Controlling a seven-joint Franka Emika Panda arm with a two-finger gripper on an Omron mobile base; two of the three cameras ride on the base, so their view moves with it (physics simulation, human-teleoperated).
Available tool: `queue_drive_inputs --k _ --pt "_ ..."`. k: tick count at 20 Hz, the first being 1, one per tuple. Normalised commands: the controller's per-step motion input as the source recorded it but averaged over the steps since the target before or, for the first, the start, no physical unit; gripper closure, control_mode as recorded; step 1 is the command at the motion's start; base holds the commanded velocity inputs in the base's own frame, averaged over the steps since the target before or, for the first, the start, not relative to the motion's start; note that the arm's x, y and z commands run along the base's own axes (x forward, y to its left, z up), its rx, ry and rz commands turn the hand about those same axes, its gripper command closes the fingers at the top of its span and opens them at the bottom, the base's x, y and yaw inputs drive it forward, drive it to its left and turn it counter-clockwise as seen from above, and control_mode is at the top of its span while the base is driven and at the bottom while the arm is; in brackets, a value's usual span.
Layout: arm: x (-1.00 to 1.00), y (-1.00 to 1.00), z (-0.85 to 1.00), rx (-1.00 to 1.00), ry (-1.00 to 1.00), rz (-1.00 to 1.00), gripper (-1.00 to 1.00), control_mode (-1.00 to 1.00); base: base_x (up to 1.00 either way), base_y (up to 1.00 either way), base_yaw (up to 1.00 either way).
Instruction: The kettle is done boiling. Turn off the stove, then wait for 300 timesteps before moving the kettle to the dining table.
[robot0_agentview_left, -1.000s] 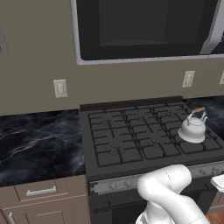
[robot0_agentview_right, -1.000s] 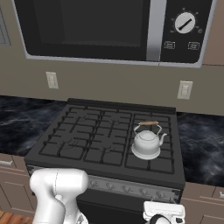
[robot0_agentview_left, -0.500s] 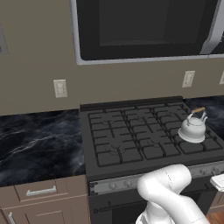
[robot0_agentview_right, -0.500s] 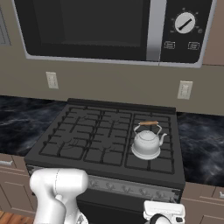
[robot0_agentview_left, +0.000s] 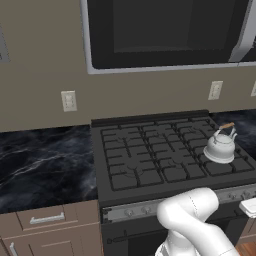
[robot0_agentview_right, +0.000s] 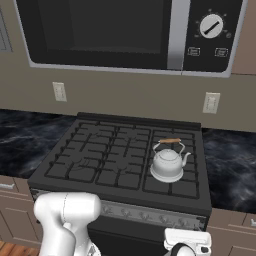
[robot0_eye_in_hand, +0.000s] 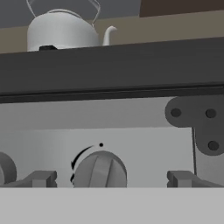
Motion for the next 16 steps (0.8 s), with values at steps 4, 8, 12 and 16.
queue_drive_inputs --k 4,8,12,16 --pt "0.03 0.0 0.0 0.0 0.0 0.0 -1.0 -1.0 0.0 0.0 0.0" --pt "0.03 0.0 0.0 0.0 0.0 0.0 -1.0 -1.0 0.0 0.0 0.0" --pt "0.04 0.0 0.0 0.0 0.0 0.0 1.0 -1.0 0.0 0.0 0.0" --pt "0.05 0.0 0.0 0.0 0.0 0.0 1.0 -1.0 0.0 0.0 0.0"
